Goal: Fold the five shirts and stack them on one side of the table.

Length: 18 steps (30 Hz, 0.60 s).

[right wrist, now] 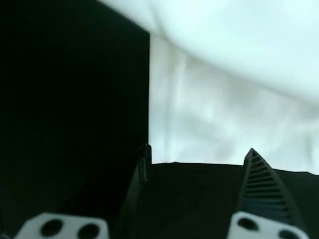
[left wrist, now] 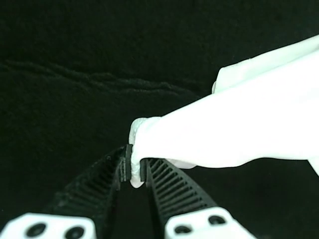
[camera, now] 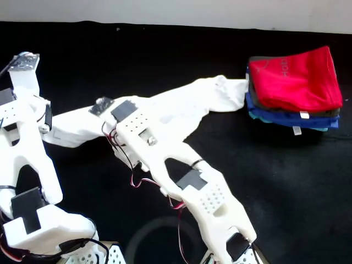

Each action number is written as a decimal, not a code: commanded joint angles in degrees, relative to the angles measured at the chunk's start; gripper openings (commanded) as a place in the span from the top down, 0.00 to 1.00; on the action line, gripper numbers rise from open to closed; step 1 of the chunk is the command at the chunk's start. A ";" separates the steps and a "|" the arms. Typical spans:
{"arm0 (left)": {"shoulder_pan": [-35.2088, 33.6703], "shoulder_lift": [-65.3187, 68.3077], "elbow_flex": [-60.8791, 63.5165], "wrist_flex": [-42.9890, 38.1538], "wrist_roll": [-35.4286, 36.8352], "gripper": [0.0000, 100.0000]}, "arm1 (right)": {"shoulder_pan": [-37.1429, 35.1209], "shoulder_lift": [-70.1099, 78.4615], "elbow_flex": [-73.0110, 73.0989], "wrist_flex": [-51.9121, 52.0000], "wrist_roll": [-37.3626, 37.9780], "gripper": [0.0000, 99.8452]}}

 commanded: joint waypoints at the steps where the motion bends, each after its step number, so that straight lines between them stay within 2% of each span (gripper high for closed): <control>1: -0.57 -0.31 -2.68 0.53 0.35 0.99 | 0.40 1.63 -0.22 -2.59 -0.26 0.72; 8: -0.48 -0.31 -2.51 0.53 0.35 0.99 | 0.75 6.29 -0.13 -2.51 -0.18 0.74; 14: -0.48 -0.31 -2.59 0.53 0.35 0.99 | 4.00 6.73 -0.22 -1.36 -0.18 1.00; 18: -0.40 -0.31 -2.42 1.58 0.35 0.99 | 8.22 6.55 -1.63 0.92 -0.18 0.99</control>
